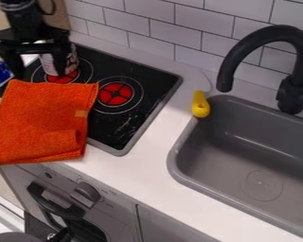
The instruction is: Move the red cloth to the burner on the left
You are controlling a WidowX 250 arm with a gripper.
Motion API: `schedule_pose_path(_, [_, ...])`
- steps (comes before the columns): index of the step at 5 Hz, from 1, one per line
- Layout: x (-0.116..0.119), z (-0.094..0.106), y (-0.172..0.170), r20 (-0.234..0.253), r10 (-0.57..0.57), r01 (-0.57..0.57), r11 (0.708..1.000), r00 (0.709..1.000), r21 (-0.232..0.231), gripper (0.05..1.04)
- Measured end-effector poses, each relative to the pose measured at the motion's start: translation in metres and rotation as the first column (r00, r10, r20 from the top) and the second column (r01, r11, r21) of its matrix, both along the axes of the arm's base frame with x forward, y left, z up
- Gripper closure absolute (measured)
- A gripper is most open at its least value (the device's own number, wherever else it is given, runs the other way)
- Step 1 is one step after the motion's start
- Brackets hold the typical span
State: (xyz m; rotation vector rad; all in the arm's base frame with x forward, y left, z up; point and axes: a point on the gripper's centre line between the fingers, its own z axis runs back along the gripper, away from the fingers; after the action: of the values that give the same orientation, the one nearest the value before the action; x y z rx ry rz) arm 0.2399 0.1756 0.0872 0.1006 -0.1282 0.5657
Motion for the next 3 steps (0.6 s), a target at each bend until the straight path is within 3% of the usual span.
schedule_pose_path(1, [0.005, 0.008, -0.009, 0.056, -0.139, 0.137, 0.990, 0.989, 0.024, 0.084])
schedule_pose_path(2, [0.011, 0.011, -0.002, 0.088, -0.244, 0.237, 0.968, 0.966, 0.079, 0.084])
schedule_pose_path(3, [0.021, 0.011, 0.011, 0.104, -0.218, 0.206, 0.971, 0.970, 0.121, 0.084])
